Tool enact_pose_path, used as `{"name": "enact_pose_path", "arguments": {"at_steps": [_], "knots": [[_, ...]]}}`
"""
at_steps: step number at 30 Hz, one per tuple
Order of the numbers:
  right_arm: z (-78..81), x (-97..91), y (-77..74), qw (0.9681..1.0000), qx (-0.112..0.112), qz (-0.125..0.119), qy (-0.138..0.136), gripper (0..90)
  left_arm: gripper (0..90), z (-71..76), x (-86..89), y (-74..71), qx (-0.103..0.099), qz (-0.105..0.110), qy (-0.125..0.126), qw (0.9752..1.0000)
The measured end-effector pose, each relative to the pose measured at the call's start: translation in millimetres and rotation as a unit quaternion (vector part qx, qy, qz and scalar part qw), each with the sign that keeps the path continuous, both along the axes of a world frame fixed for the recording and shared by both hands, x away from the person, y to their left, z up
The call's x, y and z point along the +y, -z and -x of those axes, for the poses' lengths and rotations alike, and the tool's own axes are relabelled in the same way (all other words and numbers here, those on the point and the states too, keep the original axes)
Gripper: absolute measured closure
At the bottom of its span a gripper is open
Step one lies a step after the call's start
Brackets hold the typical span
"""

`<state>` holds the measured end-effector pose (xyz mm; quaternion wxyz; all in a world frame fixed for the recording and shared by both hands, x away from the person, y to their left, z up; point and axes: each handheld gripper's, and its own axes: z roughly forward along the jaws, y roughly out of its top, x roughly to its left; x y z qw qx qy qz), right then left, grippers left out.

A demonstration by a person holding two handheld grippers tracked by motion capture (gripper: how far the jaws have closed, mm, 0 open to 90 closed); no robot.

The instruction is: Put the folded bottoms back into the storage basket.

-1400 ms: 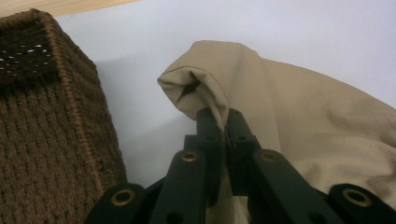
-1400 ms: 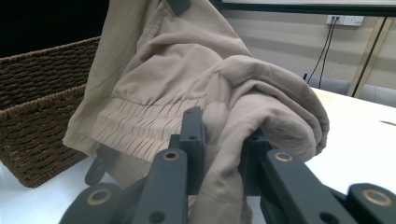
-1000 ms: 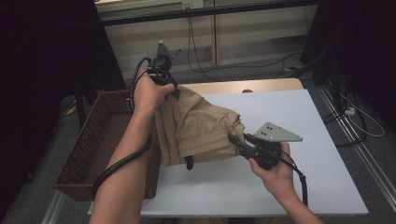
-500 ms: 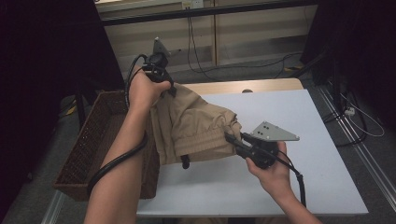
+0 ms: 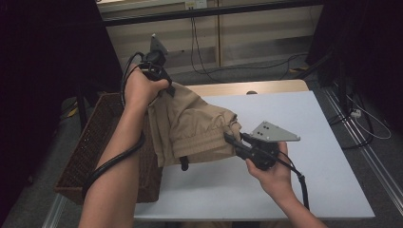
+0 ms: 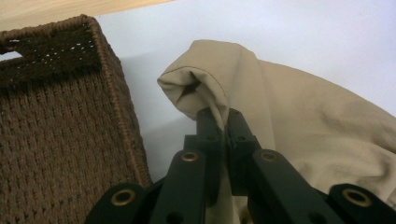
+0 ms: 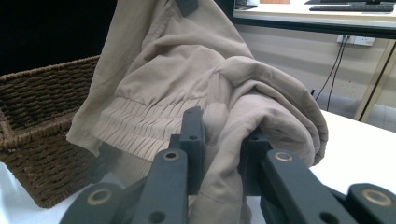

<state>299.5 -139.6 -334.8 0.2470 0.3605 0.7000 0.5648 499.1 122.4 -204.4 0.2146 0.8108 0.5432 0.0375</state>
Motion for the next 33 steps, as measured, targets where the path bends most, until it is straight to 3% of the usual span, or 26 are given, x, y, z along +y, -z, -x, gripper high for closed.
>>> {"name": "enact_pose_path", "arguments": {"at_steps": [33], "knots": [[-6.2, 18.3, -14.1, 0.9997, -0.011, 0.007, -0.019, 77.2, 87.1, 1.7, 26.0, -16.3, 0.004, 0.000, -0.013, 0.9999]]}}
